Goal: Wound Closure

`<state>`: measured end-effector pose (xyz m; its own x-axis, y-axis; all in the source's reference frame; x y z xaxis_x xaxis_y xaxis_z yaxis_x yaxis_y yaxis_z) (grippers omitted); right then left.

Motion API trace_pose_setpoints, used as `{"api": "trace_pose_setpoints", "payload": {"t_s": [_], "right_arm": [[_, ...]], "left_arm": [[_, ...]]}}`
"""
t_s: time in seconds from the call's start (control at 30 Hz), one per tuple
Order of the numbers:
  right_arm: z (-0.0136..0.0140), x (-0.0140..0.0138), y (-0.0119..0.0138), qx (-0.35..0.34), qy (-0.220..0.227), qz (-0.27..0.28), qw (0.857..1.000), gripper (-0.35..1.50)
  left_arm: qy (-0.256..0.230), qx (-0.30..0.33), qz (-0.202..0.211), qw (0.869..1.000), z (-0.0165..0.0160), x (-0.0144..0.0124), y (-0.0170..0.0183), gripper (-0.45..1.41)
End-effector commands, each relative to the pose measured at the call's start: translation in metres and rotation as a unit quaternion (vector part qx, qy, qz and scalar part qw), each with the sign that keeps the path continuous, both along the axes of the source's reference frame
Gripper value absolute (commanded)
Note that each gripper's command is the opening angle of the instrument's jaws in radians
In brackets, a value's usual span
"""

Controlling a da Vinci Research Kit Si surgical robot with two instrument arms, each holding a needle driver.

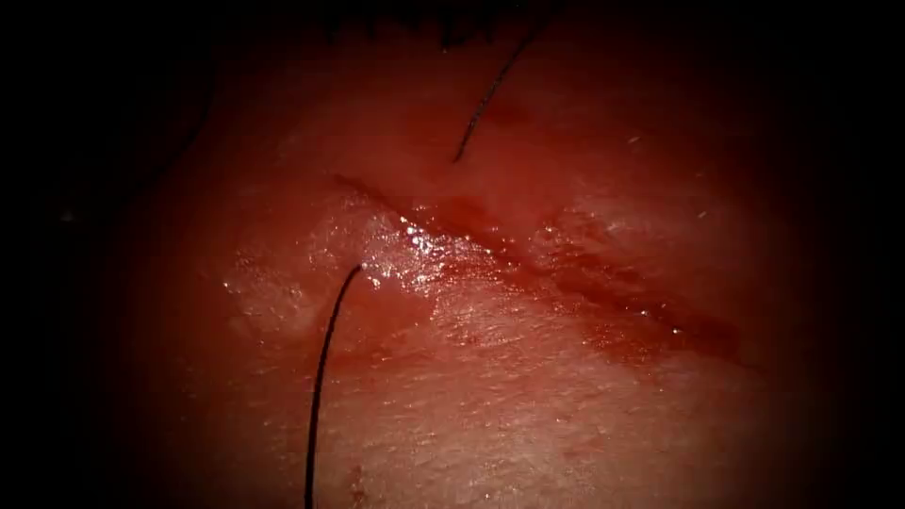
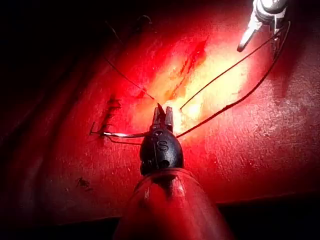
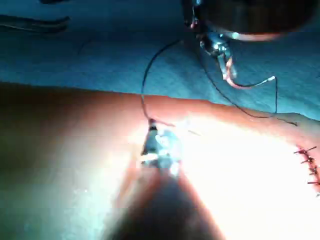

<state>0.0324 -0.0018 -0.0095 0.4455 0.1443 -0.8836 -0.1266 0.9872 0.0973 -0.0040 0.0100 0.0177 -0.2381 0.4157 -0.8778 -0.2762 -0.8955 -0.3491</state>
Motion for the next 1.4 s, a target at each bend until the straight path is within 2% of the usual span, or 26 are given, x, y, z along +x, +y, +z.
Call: {"api": "trace_pose_setpoints", "payload": {"t_s": [0.03,0.13,0.43,0.7,0.93,0.97,1.0,1.03,1.1,1.13,1.4], "right_arm": [[0.0016,-0.0002,0.0015,0.000,0.001,0.004,1.000,1.23],[0.0033,-0.0003,0.0035,-0.004,0.000,0.005,1.000,1.16],[0.0100,0.0013,0.0075,-0.020,-0.018,0.003,1.000,1.16],[0.0163,0.0023,0.0086,-0.032,-0.042,-0.007,0.999,1.16],[0.0208,0.0012,0.0092,-0.041,-0.051,-0.005,0.998,1.13],[0.0212,0.0010,0.0092,-0.039,-0.052,-0.004,0.998,1.08],[0.0215,0.0008,0.0091,-0.038,-0.052,-0.003,0.998,0.94],[0.0217,0.0007,0.0090,-0.037,-0.051,-0.003,0.998,0.73],[0.0219,0.0002,0.0084,-0.037,-0.050,-0.004,0.998,-0.25],[0.0219,0.0001,0.0082,-0.035,-0.052,-0.008,0.998,-0.35],[0.0214,0.0001,0.0079,-0.031,-0.055,-0.014,0.998,-0.35]], "left_arm": [[-0.001,0.000,0.000,1.000,0.0005,-0.0006,-0.0001,-0.45],[-0.001,0.000,0.000,1.000,0.0005,-0.0006,-0.0001,-0.45],[-0.001,0.000,0.001,1.000,0.0005,-0.0004,-0.0001,-0.45],[-0.001,0.000,0.001,1.000,0.0005,-0.0004,-0.0001,-0.45],[-0.001,-0.001,0.001,1.000,0.0006,-0.0004,-0.0001,-0.45],[-0.001,-0.001,0.001,1.000,0.0006,-0.0004,-0.0001,-0.45],[-0.001,-0.001,0.001,1.000,0.0006,-0.0004,-0.0001,-0.45],[-0.001,-0.001,0.001,1.000,0.0006,-0.0004,-0.0001,-0.45],[-0.001,-0.001,0.001,1.000,0.0006,-0.0004,-0.0001,-0.45],[-0.001,-0.001,0.001,1.000,0.0006,-0.0004,-0.0001,-0.45],[-0.001,-0.001,0.001,1.000,0.0006,-0.0004,-0.0002,-0.45]]}}
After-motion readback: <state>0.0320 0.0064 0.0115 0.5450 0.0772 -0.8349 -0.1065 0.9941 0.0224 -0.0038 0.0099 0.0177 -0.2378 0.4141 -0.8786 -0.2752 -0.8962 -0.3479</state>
